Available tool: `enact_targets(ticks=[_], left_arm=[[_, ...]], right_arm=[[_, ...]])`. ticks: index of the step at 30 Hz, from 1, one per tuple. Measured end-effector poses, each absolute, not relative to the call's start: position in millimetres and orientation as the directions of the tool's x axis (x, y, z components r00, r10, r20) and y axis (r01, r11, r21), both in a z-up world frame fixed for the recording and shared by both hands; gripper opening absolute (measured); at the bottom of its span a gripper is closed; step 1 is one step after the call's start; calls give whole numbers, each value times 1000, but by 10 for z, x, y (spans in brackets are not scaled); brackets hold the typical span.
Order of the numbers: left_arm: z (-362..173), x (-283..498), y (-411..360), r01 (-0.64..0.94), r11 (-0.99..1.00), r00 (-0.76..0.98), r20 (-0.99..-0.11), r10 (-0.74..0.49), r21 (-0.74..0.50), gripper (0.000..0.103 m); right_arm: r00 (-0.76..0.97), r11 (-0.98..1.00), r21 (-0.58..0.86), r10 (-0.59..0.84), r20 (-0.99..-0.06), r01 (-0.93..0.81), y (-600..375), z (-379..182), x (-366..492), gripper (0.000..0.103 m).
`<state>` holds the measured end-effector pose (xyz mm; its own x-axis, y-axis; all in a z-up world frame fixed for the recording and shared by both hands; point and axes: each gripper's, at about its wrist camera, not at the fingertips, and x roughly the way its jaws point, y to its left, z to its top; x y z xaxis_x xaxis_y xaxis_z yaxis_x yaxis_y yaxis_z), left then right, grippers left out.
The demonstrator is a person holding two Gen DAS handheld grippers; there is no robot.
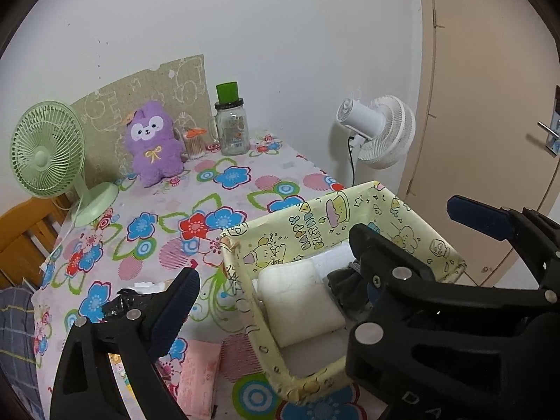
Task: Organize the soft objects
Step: 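Open left gripper over the box while right gripper releases the gray cloth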
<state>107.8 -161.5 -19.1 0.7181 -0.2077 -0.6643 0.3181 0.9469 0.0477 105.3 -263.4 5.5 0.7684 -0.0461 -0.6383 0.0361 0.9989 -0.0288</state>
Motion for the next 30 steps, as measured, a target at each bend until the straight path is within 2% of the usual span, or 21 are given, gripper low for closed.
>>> enact_targets(ticks=[3, 30], left_arm=[[-143, 1013, -1584, 321, 945, 728, -654, -209, 56, 98], [81, 486, -1119, 283, 954, 795, -581, -177, 97, 103]], right_arm=[[776, 999, -28, -54, -629, 47, -2598, 102, 986, 93], [821, 998, -39, -58, -568, 44, -2124, 370, 442, 97]])
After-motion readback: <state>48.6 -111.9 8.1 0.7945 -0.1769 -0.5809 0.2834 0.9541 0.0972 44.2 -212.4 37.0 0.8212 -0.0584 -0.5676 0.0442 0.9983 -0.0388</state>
